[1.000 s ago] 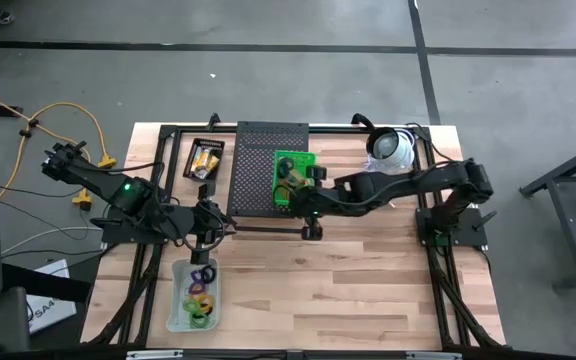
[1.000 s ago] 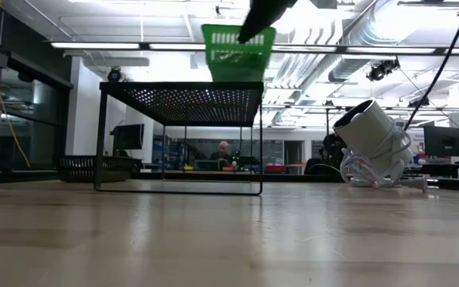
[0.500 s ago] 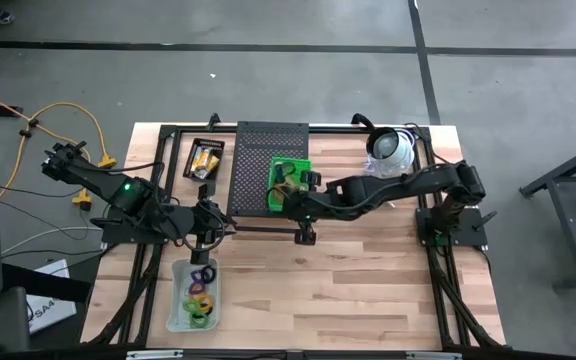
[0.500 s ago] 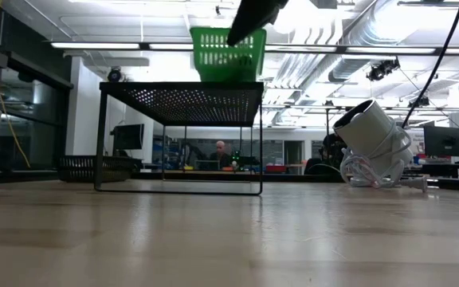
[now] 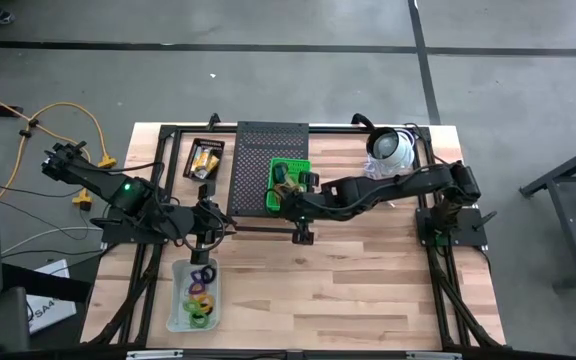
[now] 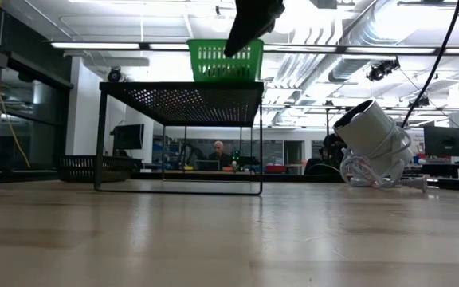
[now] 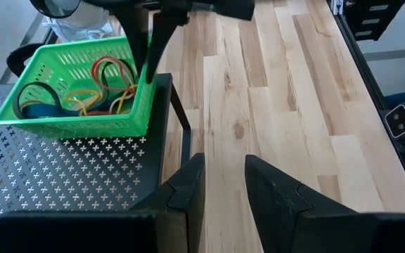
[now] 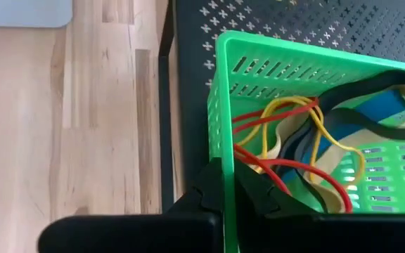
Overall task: Pick & Place Office Desk Supplies
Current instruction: Put the green bin with rubber bands on the shelf
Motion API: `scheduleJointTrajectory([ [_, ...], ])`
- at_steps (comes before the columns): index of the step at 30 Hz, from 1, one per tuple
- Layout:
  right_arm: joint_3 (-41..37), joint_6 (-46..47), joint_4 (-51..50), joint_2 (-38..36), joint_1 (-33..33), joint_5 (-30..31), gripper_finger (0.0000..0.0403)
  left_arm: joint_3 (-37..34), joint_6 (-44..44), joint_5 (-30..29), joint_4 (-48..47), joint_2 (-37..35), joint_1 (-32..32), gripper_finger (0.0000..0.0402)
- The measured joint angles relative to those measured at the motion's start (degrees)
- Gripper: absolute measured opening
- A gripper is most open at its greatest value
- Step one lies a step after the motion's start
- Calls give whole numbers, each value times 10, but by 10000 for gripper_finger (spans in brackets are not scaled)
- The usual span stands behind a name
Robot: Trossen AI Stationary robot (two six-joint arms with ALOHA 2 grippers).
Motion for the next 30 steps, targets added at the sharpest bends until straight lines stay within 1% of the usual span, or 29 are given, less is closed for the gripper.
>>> scheduleJointTrajectory([
  [20, 0, -3, 2, 0, 0, 0, 4, 0, 0, 0, 0, 0, 0, 96],
  [24, 0, -12, 2, 0, 0, 14, 4, 0, 0, 0, 0, 0, 0, 96],
  [27, 0, -16, 2, 0, 0, 15, 17, 0, 0, 0, 0, 0, 0, 96],
  [30, 0, -16, 3, 0, 0, 15, 45, 0, 0, 0, 0, 0, 0, 96],
])
